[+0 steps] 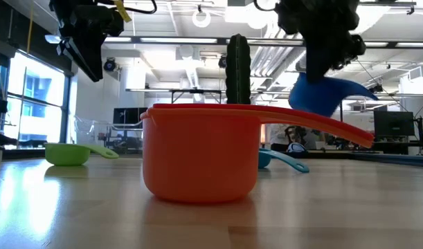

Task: Nest measuring cups in basket
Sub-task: Stack the dark blue measuring cup on the pink measuring cup

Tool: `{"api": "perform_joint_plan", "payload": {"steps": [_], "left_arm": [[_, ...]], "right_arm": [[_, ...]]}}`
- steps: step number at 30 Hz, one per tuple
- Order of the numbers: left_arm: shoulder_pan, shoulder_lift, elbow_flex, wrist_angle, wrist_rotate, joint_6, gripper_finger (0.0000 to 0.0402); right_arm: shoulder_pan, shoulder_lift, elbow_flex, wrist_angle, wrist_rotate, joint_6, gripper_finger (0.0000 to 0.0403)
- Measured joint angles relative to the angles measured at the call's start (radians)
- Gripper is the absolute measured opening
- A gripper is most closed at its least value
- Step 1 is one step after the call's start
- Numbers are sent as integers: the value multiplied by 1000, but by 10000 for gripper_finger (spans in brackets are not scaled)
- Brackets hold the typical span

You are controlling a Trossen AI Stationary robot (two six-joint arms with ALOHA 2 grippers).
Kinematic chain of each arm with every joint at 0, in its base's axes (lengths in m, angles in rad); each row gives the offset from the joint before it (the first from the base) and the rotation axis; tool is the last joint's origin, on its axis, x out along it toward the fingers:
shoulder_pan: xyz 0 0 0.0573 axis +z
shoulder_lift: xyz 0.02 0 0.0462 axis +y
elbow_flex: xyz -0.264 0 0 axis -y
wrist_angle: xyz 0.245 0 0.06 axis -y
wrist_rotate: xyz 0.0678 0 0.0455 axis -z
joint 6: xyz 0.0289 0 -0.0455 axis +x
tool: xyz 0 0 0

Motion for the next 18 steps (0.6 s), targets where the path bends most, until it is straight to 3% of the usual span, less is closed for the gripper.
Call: {"api": "perform_joint_plan", "payload": {"steps": [18], "left_arm": [[0, 0, 0, 0, 60, 71, 86]], "right_arm": [[37, 0, 115, 27, 74, 27, 0]]}}
